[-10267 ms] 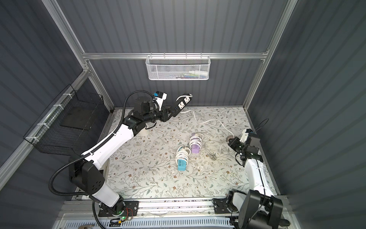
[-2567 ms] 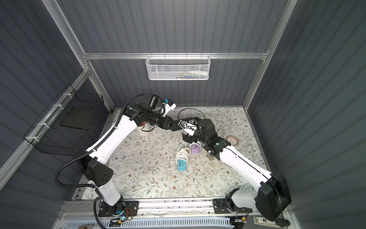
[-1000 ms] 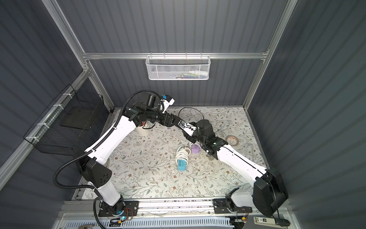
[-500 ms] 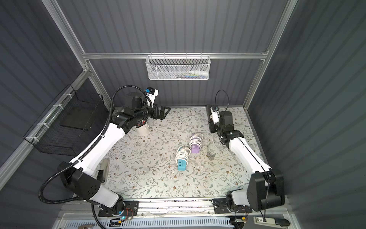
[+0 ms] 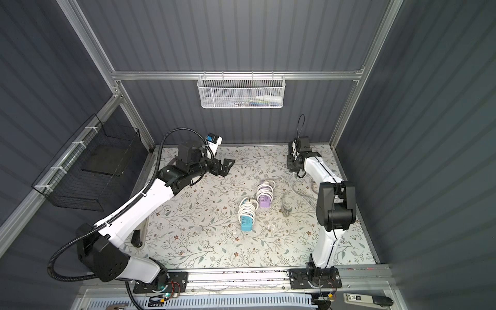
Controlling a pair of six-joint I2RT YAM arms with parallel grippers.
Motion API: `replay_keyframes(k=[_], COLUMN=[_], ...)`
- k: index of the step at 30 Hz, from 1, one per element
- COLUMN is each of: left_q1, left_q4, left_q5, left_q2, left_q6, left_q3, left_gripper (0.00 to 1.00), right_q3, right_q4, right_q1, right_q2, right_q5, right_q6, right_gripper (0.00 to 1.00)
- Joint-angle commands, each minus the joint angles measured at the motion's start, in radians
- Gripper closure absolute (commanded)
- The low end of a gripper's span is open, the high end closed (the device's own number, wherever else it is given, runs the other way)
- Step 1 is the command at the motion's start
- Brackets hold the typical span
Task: Unwrap the cord wrapped around the power strip
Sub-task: Place the power strip at the center of the board.
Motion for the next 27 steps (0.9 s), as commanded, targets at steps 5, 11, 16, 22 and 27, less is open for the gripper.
replay_keyframes(k=[5, 11, 16, 22, 27], left_q1=[0.001, 0.0, -0.001, 0.001, -0.005], left_q4=[0.008, -0.016, -0.01, -0.016, -0.041], left_q5=[-0.067, -0.066, -0.072, -0.065, -0.057], left_q2=[0.018, 0.033, 0.037, 0.038, 0.056], left_q6=[0.031, 0.008, -0.003, -0.007, -0.01], left_q3=[-0.005, 0.019, 0.016, 0.02, 0.035], left_gripper=[0.0, 0.0, 0.0, 0.0, 0.0], right_q3=[0.087, 0.145, 0.281, 0.531, 0.639], right_q4=[-0.175, -0.227, -0.282, -0.409, -0.458], right_q1=[-0.032, -0.058, -0.063, -0.067, -0.067], right_q2=[0.073, 0.145, 0.253, 0.42, 0.497], right_q5=[0.015, 0.022, 0.032, 0.035, 0.04], right_q6=[0.065, 0.083, 0.089, 0.1, 0.109], right_gripper=[1.0, 1.0, 1.0, 1.0, 0.95])
